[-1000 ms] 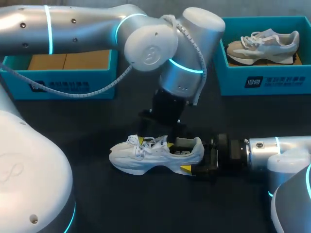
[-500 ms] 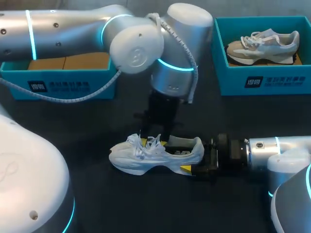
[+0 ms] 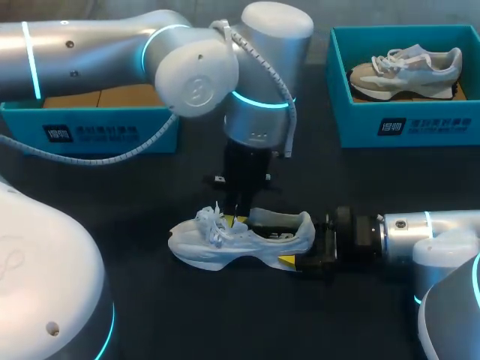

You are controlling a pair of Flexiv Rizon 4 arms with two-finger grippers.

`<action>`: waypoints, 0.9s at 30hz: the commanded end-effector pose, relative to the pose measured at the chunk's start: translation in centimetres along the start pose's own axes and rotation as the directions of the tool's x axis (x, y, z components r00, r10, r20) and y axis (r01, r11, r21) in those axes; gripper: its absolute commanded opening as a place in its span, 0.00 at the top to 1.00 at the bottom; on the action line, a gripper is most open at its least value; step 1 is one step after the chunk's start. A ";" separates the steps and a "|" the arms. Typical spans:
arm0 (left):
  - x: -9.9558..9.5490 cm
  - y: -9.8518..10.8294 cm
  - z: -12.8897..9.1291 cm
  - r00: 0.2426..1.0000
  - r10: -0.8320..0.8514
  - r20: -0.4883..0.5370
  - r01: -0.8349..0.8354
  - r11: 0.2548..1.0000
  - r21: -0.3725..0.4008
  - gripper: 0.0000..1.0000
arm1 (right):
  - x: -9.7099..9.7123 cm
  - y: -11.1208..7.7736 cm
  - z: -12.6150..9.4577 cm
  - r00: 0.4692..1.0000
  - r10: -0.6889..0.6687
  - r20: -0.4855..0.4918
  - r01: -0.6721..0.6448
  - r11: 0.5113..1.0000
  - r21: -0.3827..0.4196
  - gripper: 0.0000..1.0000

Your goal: Take the shoe out of the shoebox, open the shoe tongue, remove and reinsert the insole, then place the shoe into the shoebox

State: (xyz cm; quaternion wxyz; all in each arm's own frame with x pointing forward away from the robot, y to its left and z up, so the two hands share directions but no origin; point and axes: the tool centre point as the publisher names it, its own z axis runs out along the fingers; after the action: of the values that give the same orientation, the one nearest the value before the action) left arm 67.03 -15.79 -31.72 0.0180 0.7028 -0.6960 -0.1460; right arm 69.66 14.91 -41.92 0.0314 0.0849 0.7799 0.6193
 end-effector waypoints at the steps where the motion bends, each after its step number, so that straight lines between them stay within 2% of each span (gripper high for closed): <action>1: -1.3 0.3 0.2 0.999 -0.003 -0.053 0.003 1.000 0.001 1.00 | 0.1 0.0 0.2 1.000 0.000 0.005 0.000 1.000 0.001 1.00; 12: -5.3 -0.3 0.7 0.981 -0.043 -0.188 0.039 0.999 -0.026 1.00 | 0.1 0.0 0.2 1.000 0.000 0.005 0.000 1.000 0.001 1.00; 27: -7.4 -0.7 3.4 0.952 -0.026 -0.306 0.005 0.998 -0.070 1.00 | 0.1 0.0 0.2 1.000 0.000 0.005 0.000 1.000 0.001 1.00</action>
State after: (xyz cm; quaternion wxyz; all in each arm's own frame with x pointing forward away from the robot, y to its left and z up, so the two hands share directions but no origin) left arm 67.08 -8.70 -33.26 0.0969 0.7158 -0.6826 -0.1109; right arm 69.66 14.93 -41.91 0.0314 0.0849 0.7799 0.6193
